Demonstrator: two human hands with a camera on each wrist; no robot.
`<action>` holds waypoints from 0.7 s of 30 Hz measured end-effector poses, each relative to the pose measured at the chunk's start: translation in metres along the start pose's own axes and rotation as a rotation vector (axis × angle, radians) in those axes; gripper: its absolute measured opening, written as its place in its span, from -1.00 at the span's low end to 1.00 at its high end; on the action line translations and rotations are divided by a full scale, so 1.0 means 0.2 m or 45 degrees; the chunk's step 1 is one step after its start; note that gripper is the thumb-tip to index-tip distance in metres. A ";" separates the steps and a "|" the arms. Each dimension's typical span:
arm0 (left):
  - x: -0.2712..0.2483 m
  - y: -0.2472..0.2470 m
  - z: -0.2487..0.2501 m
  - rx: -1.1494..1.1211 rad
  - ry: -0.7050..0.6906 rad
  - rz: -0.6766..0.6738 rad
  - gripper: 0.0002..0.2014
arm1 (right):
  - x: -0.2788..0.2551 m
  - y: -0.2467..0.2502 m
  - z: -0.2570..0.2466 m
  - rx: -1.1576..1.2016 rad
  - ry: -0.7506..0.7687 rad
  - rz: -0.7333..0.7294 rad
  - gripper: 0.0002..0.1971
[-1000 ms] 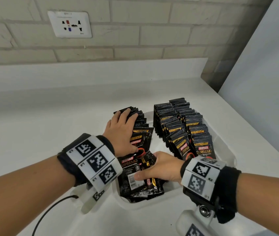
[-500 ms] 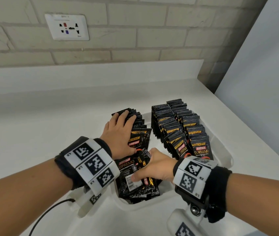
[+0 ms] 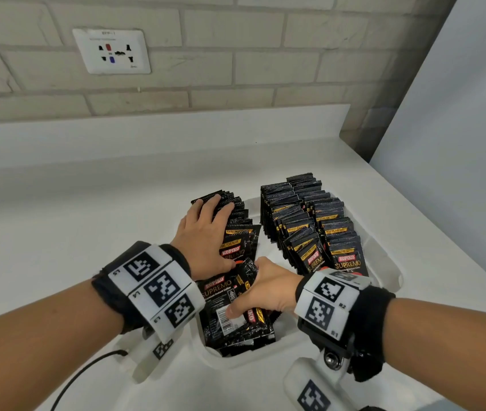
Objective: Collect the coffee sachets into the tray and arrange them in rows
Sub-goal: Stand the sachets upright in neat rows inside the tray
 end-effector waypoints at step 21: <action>0.01 0.00 -0.01 -0.025 0.008 0.021 0.00 | 0.03 -0.02 0.01 0.109 0.032 -0.095 -0.13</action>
Point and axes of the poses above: each hand's wrist, its own x-axis towards the middle knuckle, its own y-axis out of the back of the hand, z = x × y, the point moved 4 cm from there along x, towards the middle knuckle, and after that the axes turned 3 degrees about -z, right-handed, at the moved point
